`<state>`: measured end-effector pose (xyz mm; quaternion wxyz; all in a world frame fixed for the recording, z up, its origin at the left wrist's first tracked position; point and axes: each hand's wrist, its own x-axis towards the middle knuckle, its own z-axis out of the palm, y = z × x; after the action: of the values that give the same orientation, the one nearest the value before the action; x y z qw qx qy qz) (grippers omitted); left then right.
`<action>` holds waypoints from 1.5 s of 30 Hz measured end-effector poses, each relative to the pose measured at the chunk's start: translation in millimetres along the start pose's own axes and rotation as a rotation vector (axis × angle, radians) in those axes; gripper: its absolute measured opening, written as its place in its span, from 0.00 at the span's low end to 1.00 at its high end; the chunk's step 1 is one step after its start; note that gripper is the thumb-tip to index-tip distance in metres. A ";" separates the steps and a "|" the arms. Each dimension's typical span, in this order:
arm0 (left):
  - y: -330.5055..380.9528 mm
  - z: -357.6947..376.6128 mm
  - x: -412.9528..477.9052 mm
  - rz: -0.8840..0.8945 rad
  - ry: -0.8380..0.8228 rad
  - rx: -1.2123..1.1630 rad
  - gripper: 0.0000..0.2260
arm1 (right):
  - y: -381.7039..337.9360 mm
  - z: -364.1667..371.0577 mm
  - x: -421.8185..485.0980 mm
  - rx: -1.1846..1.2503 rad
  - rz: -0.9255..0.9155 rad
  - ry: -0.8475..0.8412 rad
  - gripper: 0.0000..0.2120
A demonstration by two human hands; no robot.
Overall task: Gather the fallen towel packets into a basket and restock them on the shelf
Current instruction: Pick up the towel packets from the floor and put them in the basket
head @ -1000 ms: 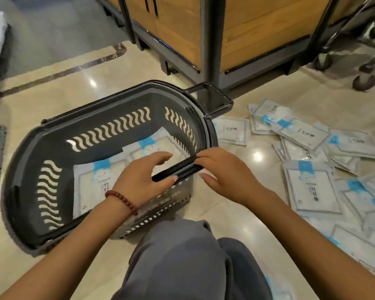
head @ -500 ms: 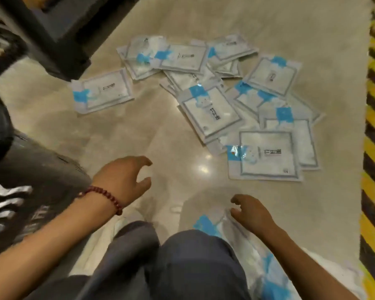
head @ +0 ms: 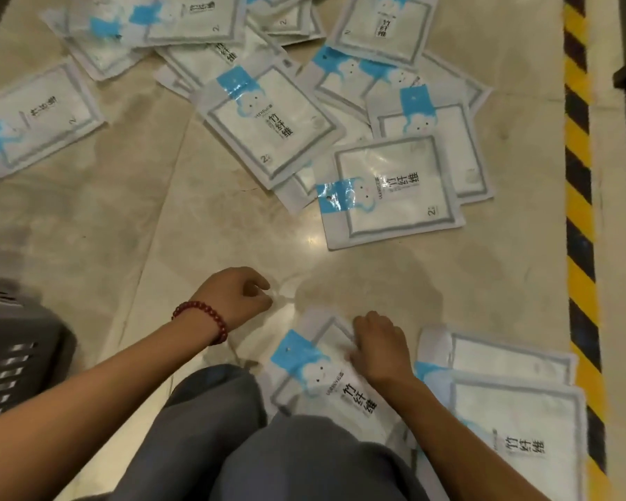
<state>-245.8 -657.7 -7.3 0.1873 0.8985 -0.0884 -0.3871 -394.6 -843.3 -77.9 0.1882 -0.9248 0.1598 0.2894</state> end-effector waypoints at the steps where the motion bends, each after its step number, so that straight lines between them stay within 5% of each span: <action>1: -1.1 4.8 0.9 -0.002 0.027 -0.037 0.11 | 5.6 -3.7 0.6 0.158 0.009 0.043 0.08; 5: -3.4 18.9 2.5 -0.086 0.150 -0.259 0.29 | 21.0 -32.4 2.1 0.716 0.083 0.322 0.16; 8: 1.8 28.0 2.8 -0.140 0.139 -0.395 0.42 | 17.6 -50.6 4.4 1.106 0.137 0.439 0.11; 15: 16.8 46.7 9.7 -0.132 -0.086 -0.880 0.23 | 7.7 -53.7 6.3 1.614 0.228 0.286 0.13; 18: 23.9 54.1 10.7 -0.110 -0.110 -0.848 0.16 | 33.1 -52.6 -0.4 1.328 0.276 0.244 0.09; 21: 29.4 61.7 12.6 -0.101 0.000 -0.860 0.07 | 76.6 -50.1 -17.5 0.838 0.283 0.222 0.16; 29: 32.1 75.7 17.3 -0.155 0.031 -0.853 0.09 | 166.7 -13.4 -85.6 -0.187 0.078 -0.090 0.31; 33: 36.5 76.8 16.5 -0.139 0.033 -0.855 0.09 | 167.9 1.0 -89.1 -0.342 0.035 -0.010 0.16; 36: 39.4 76.2 14.7 -0.115 0.047 -0.883 0.07 | 166.4 -12.2 -87.1 -0.107 0.060 0.048 0.05; 40: 45.2 72.7 16.3 -0.078 0.067 -0.900 0.05 | 166.1 -54.6 -80.4 0.491 0.106 0.256 0.16; 45: 50.4 72.3 16.7 -0.069 0.010 -0.911 0.04 | 140.9 -79.2 -58.0 1.241 0.219 0.507 0.07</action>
<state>-287.7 -728.3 -43.4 0.5508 0.7287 0.1219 -0.3883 -459.3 -991.0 -19.0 0.6107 -0.6631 0.4281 -0.0642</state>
